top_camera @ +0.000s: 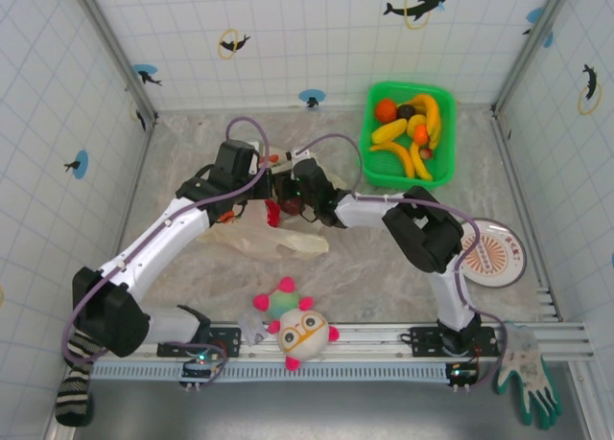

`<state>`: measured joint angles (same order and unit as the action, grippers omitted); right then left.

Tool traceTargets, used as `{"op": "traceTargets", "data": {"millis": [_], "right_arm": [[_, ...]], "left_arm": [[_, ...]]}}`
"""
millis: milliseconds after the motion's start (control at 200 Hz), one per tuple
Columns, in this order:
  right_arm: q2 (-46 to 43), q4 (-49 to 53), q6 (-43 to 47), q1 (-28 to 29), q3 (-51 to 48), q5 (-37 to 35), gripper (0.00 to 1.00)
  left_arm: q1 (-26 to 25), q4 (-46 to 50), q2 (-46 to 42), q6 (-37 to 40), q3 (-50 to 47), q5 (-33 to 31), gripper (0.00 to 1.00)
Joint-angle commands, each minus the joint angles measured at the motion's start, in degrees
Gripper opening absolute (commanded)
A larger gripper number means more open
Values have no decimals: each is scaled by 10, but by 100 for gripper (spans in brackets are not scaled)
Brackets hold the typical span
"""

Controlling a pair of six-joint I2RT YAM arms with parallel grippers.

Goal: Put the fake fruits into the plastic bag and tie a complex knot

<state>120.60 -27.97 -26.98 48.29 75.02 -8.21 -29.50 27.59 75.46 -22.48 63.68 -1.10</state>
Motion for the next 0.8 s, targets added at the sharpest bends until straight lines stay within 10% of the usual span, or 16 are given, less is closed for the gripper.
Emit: {"op": "traceTargets", "data": {"millis": [0,796], "right_arm": [[14,-14,-12,-6,29,1,59],[-80,-7,-1,-2,-33,24,72]], "left_arm": [[5,-8,4,1,-6,-2,0],[5,5,0,0,-9,-19,0]]}}
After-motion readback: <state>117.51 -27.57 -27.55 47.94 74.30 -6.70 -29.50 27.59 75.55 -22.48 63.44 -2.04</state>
